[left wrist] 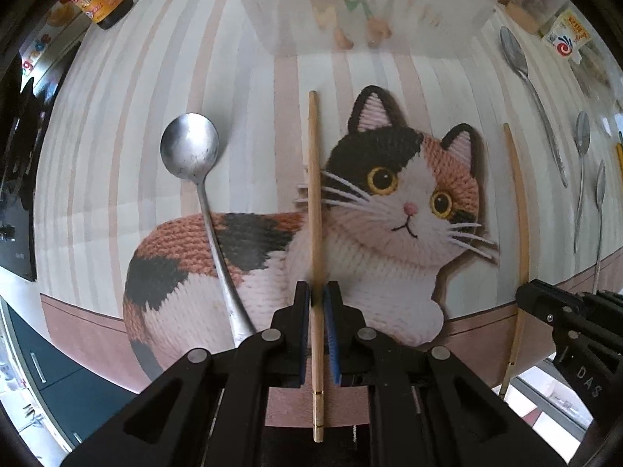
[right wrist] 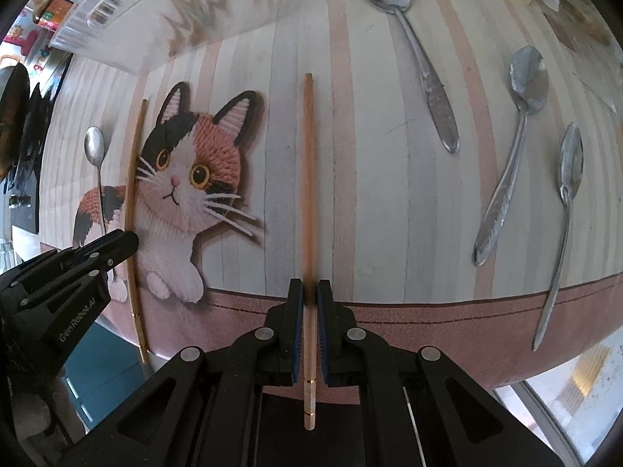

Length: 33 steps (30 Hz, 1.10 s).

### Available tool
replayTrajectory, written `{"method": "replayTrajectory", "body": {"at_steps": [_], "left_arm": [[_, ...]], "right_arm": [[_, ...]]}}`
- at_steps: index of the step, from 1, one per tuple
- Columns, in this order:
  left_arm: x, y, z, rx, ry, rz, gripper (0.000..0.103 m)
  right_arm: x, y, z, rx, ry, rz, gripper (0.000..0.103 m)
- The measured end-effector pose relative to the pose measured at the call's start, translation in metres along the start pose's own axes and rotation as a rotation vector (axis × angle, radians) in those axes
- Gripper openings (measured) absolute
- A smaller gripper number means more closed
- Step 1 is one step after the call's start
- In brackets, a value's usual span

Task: Organize utensils
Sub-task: 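Hold the grasped chopsticks closed on the mat with both tools, then lift both held chopsticks and carry them over the clear basket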

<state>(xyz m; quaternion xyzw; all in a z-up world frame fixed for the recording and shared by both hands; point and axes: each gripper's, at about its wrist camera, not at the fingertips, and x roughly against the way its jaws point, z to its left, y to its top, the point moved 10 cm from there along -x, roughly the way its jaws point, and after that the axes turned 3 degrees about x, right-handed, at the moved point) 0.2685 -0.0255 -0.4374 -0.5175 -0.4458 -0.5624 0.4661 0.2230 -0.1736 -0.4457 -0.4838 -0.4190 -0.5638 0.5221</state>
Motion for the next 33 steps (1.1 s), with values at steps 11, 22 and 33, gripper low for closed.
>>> {"method": "replayTrajectory", "body": {"at_steps": [11, 22, 33], "left_arm": [[0.005, -0.007, -0.014, -0.018, 0.013, -0.013, 0.004], [0.036, -0.019, -0.015, -0.05, 0.023, -0.096, 0.004], [0.101, -0.018, -0.002, -0.045, 0.018, -0.229, 0.004]], "right_arm": [[-0.001, 0.001, -0.001, 0.015, -0.019, 0.006, 0.008], [0.009, -0.006, 0.004, -0.037, 0.052, -0.072, 0.007], [0.045, 0.004, 0.024, -0.011, 0.096, -0.173, 0.007]]}}
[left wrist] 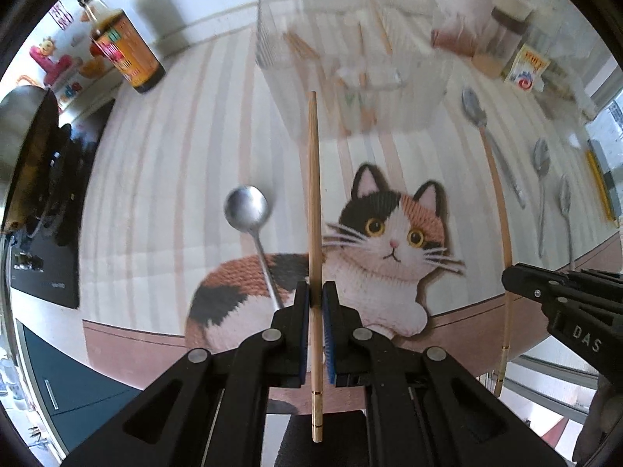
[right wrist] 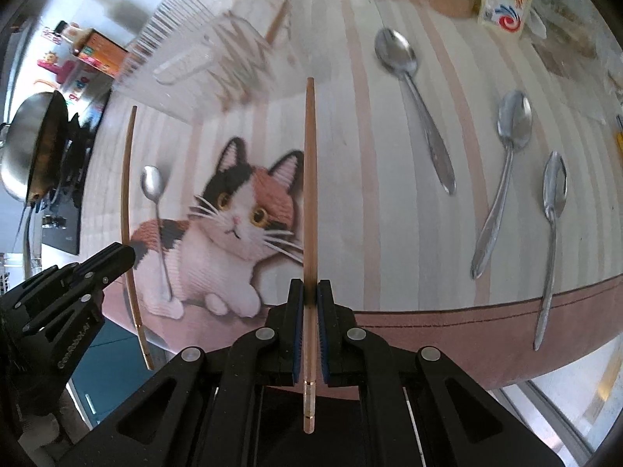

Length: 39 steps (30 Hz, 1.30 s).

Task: Organize utensils
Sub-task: 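Lift both held chopsticks and carry them over the clear basket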

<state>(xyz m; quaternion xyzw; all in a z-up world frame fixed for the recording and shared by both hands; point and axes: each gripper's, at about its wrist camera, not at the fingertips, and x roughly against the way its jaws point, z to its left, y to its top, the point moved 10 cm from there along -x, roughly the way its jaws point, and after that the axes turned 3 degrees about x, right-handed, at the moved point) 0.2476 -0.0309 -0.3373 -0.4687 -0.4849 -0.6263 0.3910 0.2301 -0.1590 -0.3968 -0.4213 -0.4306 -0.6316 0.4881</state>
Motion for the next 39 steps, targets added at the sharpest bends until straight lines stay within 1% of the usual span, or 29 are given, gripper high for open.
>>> {"method": "replayTrajectory", "body": {"at_steps": [6, 11, 16, 19, 20, 22, 26, 29, 31, 33, 36, 39], "left_arm": [[0.034, 0.021, 0.009, 0.015, -0.02, -0.064, 0.004], [0.062, 0.042, 0.014, 0.031, -0.052, -0.129, 0.004], [0.097, 0.075, 0.013, 0.058, -0.105, -0.192, 0.004], [0.111, 0.104, 0.015, 0.081, -0.129, -0.226, 0.004], [0.113, 0.111, 0.016, 0.089, -0.136, -0.231, 0.004], [0.116, 0.134, 0.02, 0.108, -0.144, -0.244, 0.004], [0.107, 0.171, 0.031, 0.163, -0.186, -0.219, 0.004], [0.088, 0.198, 0.038, 0.204, -0.225, -0.169, 0.004], [0.073, 0.217, 0.039, 0.215, -0.24, -0.126, 0.004], [0.06, 0.23, 0.036, 0.222, -0.25, -0.092, 0.004], [0.04, 0.247, 0.031, 0.24, -0.272, -0.039, 0.004], [0.023, 0.254, 0.025, 0.214, -0.265, 0.019, 0.006]], "right_arm": [[0.032, 0.021, 0.013, 0.023, 0.026, -0.065, 0.007], [0.06, 0.042, 0.027, 0.042, 0.053, -0.122, 0.007], [0.09, 0.065, 0.037, 0.067, 0.087, -0.168, 0.007], [0.108, 0.086, 0.042, 0.076, 0.103, -0.198, 0.007], [0.113, 0.095, 0.045, 0.078, 0.108, -0.207, 0.007], [0.122, 0.115, 0.049, 0.081, 0.115, -0.227, 0.007], [0.131, 0.161, 0.059, 0.081, 0.13, -0.248, 0.007], [0.127, 0.198, 0.063, 0.07, 0.137, -0.241, 0.007], [0.121, 0.22, 0.065, 0.062, 0.136, -0.233, 0.007], [0.113, 0.243, 0.067, 0.047, 0.143, -0.215, 0.007], [0.101, 0.267, 0.067, 0.026, 0.144, -0.199, 0.007], [0.086, 0.286, 0.068, 0.029, 0.129, -0.172, 0.007]]}}
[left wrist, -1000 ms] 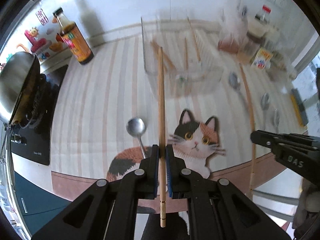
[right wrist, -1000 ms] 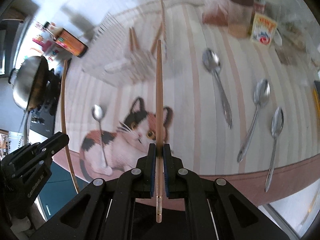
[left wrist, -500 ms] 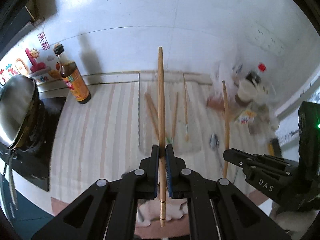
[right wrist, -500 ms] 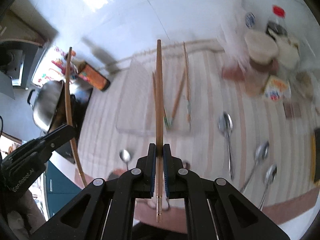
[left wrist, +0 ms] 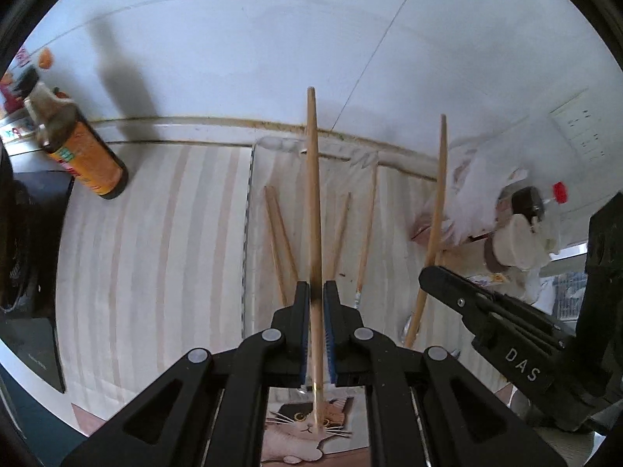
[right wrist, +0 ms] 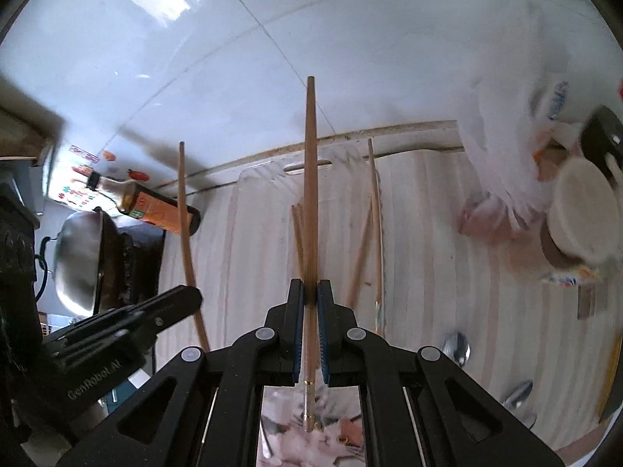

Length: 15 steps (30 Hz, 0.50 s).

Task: Organize utensils
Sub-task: 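Lift both held chopsticks and carry them over the clear basket, then open both tools to drop the chopsticks into the clear basket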

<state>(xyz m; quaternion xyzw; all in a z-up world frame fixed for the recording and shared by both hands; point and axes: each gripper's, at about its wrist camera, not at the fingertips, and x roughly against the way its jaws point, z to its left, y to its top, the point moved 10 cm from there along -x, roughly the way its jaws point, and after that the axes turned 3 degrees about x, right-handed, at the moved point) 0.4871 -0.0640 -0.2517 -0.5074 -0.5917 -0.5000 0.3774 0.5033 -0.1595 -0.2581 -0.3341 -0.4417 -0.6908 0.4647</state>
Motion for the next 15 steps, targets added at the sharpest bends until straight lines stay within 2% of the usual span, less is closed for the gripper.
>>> {"method": "replayTrajectory", "body": {"at_steps": [3, 5, 6, 7, 8, 9, 10, 13, 15], "left_arm": [[-0.007, 0.004, 0.002, -0.006, 0.029, 0.014, 0.008], [-0.004, 0.005, 0.009, -0.005, 0.059, -0.007, 0.009], [-0.003, 0.005, 0.012, -0.002, 0.068, -0.014, 0.01], [-0.001, 0.007, 0.015, 0.001, 0.076, -0.022, 0.018], [0.002, 0.007, 0.019, 0.004, 0.097, -0.04, 0.037], [0.006, 0.006, 0.023, 0.012, 0.113, -0.056, 0.051], [0.01, 0.007, 0.027, 0.018, 0.12, -0.074, 0.07], [0.025, 0.004, 0.04, 0.02, 0.172, -0.143, 0.074], [0.031, 0.004, 0.046, 0.022, 0.196, -0.181, 0.093]], "right_arm": [[-0.026, 0.001, -0.002, 0.008, 0.004, 0.081, 0.008], [-0.039, -0.004, -0.006, 0.018, -0.016, 0.132, 0.009], [-0.041, -0.006, -0.007, 0.027, -0.027, 0.135, 0.014], [-0.041, -0.007, -0.008, 0.027, -0.027, 0.132, 0.021], [-0.039, -0.008, -0.01, 0.027, -0.032, 0.124, 0.025], [-0.037, -0.008, -0.013, 0.028, -0.036, 0.115, 0.032], [-0.033, -0.008, -0.016, 0.023, -0.04, 0.101, 0.033], [-0.022, -0.01, -0.022, 0.017, -0.056, 0.072, 0.034], [-0.014, -0.014, -0.026, 0.027, -0.078, 0.052, 0.035]]}}
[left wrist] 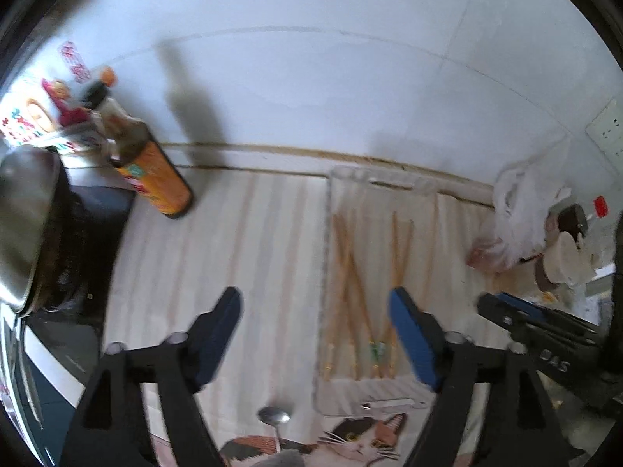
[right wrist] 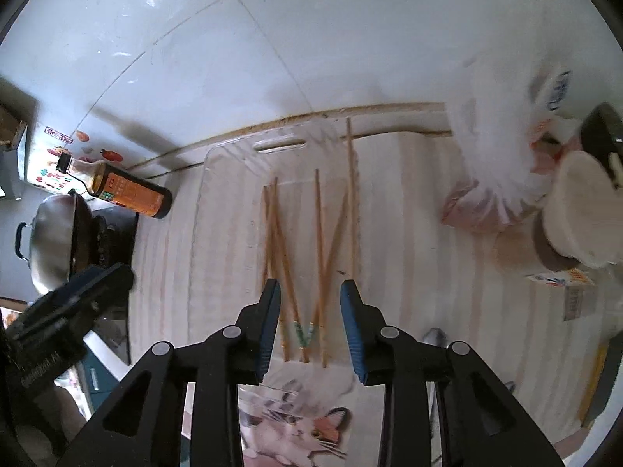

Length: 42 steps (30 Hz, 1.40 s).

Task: Organize utensils
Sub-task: 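Open both tools to drop the chopsticks into the clear basket, then lower both tools onto silver spoons on the mat and close on them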

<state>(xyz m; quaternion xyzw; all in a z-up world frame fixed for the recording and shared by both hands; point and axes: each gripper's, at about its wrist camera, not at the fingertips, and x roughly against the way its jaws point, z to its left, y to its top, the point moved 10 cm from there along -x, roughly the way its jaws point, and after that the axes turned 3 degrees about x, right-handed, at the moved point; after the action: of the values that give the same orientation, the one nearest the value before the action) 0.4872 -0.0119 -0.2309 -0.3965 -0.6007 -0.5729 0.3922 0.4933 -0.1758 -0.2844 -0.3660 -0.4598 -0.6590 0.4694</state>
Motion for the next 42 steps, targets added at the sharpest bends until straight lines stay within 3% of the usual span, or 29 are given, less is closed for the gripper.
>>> {"method": "replayTrajectory", "body": {"at_steps": [1, 3, 8, 14, 18, 28, 39, 42], "left_arm": [[0.003, -0.001, 0.003, 0.003, 0.004, -0.019, 0.103], [0.007, -0.002, 0.009, 0.004, 0.028, -0.049, 0.103], [0.018, -0.01, 0.02, -0.008, 0.069, -0.12, 0.103], [0.025, -0.05, 0.036, 0.025, 0.087, -0.133, 0.103], [0.013, -0.092, 0.057, 0.061, 0.132, -0.07, 0.103], [-0.051, -0.19, 0.082, 0.143, 0.128, 0.139, 0.102], [-0.114, -0.203, 0.056, 0.072, 0.132, 0.243, 0.093], [-0.125, -0.203, 0.052, 0.065, 0.132, 0.249, 0.078]], "right_arm": [[0.003, -0.005, -0.003, 0.004, -0.018, -0.008, 0.042], [0.012, -0.01, -0.008, 0.008, -0.042, -0.031, 0.053], [0.031, -0.031, -0.024, -0.02, -0.066, -0.083, 0.053], [0.05, -0.067, -0.046, -0.044, -0.094, -0.121, 0.054], [0.05, -0.099, -0.067, -0.079, -0.114, -0.121, 0.054], [-0.001, -0.167, -0.113, -0.172, -0.124, -0.007, 0.054], [-0.054, -0.164, -0.142, -0.178, -0.17, 0.038, 0.054], [-0.063, -0.152, -0.14, -0.155, -0.172, 0.031, 0.054]]}}
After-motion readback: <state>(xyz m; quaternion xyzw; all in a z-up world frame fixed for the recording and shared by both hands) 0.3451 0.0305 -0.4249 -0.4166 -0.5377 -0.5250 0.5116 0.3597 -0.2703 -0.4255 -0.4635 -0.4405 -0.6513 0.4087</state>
